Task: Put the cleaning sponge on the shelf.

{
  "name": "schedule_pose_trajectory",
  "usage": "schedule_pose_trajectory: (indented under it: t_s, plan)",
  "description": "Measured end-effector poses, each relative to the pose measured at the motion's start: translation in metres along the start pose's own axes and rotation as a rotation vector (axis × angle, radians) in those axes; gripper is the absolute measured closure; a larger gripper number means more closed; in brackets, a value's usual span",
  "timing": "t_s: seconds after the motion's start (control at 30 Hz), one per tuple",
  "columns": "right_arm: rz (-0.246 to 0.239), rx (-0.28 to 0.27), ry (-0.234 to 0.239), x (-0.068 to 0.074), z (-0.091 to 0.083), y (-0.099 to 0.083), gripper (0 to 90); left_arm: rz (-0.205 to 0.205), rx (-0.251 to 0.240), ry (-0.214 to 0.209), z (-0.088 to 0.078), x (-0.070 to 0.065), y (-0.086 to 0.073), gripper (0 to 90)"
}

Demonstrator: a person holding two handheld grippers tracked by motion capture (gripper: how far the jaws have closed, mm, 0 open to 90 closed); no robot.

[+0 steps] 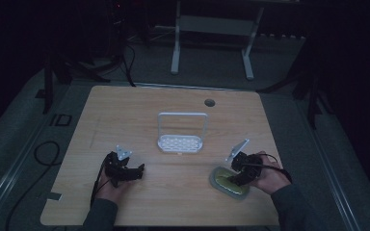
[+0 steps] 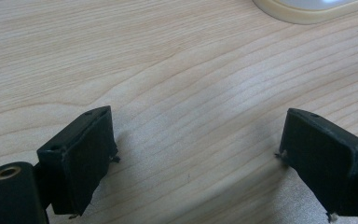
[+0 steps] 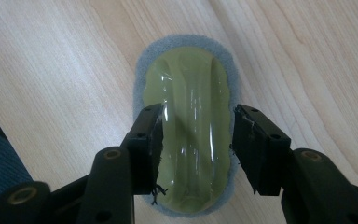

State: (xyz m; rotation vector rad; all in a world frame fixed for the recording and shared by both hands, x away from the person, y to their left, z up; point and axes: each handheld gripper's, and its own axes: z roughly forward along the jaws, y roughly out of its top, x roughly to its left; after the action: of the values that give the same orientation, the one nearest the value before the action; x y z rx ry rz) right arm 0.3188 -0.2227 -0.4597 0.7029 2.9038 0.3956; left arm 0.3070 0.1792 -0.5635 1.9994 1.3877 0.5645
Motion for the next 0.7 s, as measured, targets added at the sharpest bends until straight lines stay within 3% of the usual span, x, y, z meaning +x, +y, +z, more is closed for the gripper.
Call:
schedule_pose_trajectory:
  t_s: [0.47, 0.7]
  plan:
    - [-0.012, 0.047, 0.029, -0.001, 0.005, 0.006, 55.9, 0.0, 0.0, 0.0, 0.0, 0.0, 0.0, 10.3]
    - [0.0, 0.101, 0.052, -0.006, 0.008, 0.012, 59.3, 0.0, 0.0, 0.0, 0.0, 0.0, 0.0, 10.3]
